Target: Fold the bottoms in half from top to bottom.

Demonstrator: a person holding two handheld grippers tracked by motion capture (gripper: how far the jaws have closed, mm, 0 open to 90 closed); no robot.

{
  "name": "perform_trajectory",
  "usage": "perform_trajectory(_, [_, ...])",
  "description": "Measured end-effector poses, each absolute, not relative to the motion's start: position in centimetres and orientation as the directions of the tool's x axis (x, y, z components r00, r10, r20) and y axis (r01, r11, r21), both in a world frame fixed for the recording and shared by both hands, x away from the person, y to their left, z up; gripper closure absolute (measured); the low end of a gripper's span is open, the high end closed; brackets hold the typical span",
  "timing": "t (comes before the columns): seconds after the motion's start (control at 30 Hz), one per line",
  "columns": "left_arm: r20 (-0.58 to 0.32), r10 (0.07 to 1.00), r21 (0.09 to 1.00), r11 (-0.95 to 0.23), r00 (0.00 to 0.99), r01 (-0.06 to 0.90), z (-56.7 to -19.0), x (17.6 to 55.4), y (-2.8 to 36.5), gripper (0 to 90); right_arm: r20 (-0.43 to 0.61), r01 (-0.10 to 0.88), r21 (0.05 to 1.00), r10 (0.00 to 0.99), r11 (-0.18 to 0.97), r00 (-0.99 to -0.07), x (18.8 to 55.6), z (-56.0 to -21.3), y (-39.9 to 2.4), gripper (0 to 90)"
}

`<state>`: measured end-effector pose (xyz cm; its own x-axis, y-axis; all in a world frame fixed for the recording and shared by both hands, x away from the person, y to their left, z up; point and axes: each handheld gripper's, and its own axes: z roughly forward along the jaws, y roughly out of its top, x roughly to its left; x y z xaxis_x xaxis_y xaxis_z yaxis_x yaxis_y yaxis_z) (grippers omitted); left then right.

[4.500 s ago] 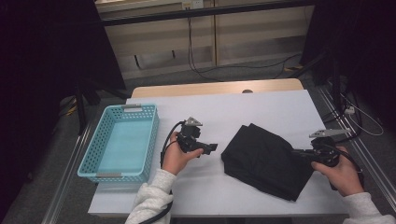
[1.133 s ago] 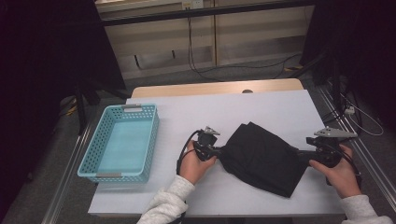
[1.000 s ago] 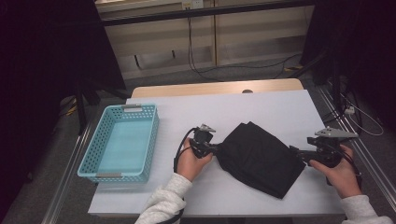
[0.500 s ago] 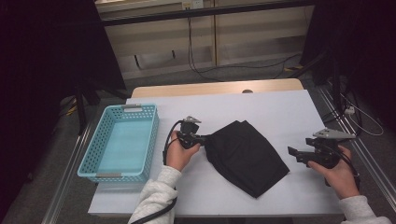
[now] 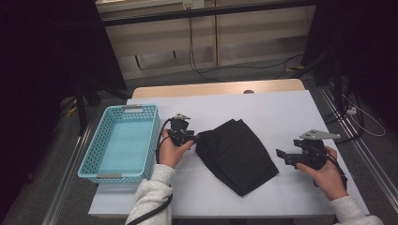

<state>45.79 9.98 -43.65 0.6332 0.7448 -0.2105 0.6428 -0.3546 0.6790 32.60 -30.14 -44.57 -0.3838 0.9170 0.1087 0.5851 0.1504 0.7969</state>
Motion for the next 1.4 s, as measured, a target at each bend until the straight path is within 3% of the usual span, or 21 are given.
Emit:
perform_trajectory(0.13, [-0.211, 0.760, 0.673, -0.342, 0.614, 0.656, -43.1, 45.3, 10.3, 28.9, 0.119, 0.576, 0.804, 0.910, 0.146, -0.397, 32.7, -44.6, -28.2, 16.2])
perform_trajectory(0.33, [-0.217, 0.763, 0.677, -0.332, 0.609, 0.657, -42.7, 44.6, 10.6, 20.4, 0.106, 0.592, 0.785, 0.901, 0.184, -0.420, 33.2, -45.4, -26.3, 22.3])
perform_trajectory(0.7, [-0.222, 0.761, 0.673, -0.333, 0.609, 0.661, -42.6, 44.5, 10.6, 17.1, 0.100, 0.633, 0.745, 0.902, 0.212, -0.420, 33.2, -46.7, -25.6, 29.6])
perform_trajectory(0.8, [-0.223, 0.759, 0.674, -0.333, 0.612, 0.659, -42.6, 44.5, 10.5, 17.0, 0.105, 0.639, 0.738, 0.899, 0.216, -0.425, 32.9, -46.6, -25.6, 36.7])
perform_trajectory(1.17, [-0.222, 0.767, 0.678, -0.323, 0.602, 0.660, -42.2, 44.5, 10.5, 15.4, 0.122, 0.638, 0.736, 0.882, 0.227, -0.455, 32.1, -46.5, -24.2, 49.8])
perform_trajectory(1.4, [-0.219, 0.775, 0.672, -0.320, 0.593, 0.667, -42.1, 44.5, 10.6, 13.2, 0.192, 0.651, 0.734, 0.860, 0.193, -0.472, 31.9, -46.6, -23.6, 75.7])
